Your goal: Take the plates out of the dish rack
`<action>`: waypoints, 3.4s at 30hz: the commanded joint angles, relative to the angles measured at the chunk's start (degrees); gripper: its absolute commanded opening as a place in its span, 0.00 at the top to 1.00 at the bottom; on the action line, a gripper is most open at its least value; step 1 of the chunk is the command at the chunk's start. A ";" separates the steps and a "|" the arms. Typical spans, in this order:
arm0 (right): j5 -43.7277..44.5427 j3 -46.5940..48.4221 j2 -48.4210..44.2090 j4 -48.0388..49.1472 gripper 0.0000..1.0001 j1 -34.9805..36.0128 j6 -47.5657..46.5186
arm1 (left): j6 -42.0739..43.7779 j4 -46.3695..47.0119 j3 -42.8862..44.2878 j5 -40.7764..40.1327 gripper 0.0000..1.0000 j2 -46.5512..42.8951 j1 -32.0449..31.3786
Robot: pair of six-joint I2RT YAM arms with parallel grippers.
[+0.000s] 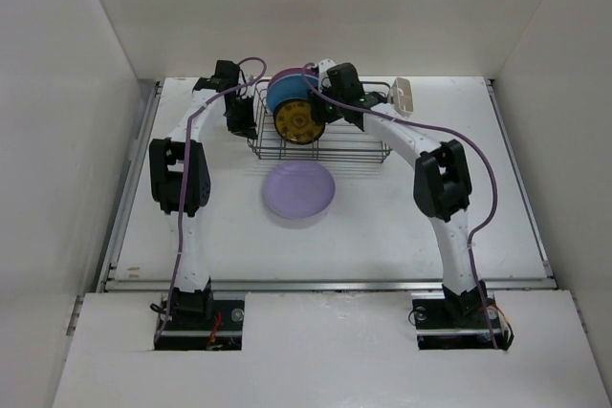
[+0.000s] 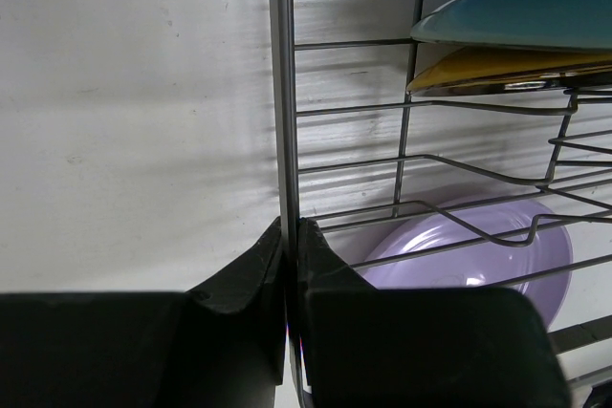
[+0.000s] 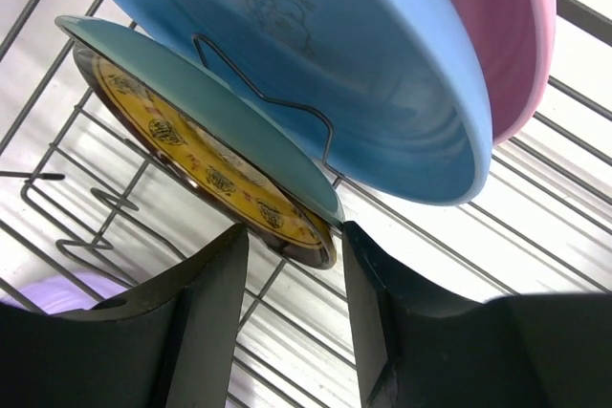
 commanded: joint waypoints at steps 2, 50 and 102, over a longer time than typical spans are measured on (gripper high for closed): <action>-2.75 -0.87 -3.66 3.32 0.51 0.43 1.62 | -0.01 -0.53 1.93 2.34 1.00 -0.10 -0.56; 2.53 -0.98 1.07 9.83 0.51 -0.18 1.62 | -0.01 -1.05 0.88 0.76 1.00 0.95 -1.61; -17.97 -69.08 -50.95 -16.19 1.00 -18.37 24.81 | 3.69 2.99 0.00 0.23 0.71 -5.29 -2.67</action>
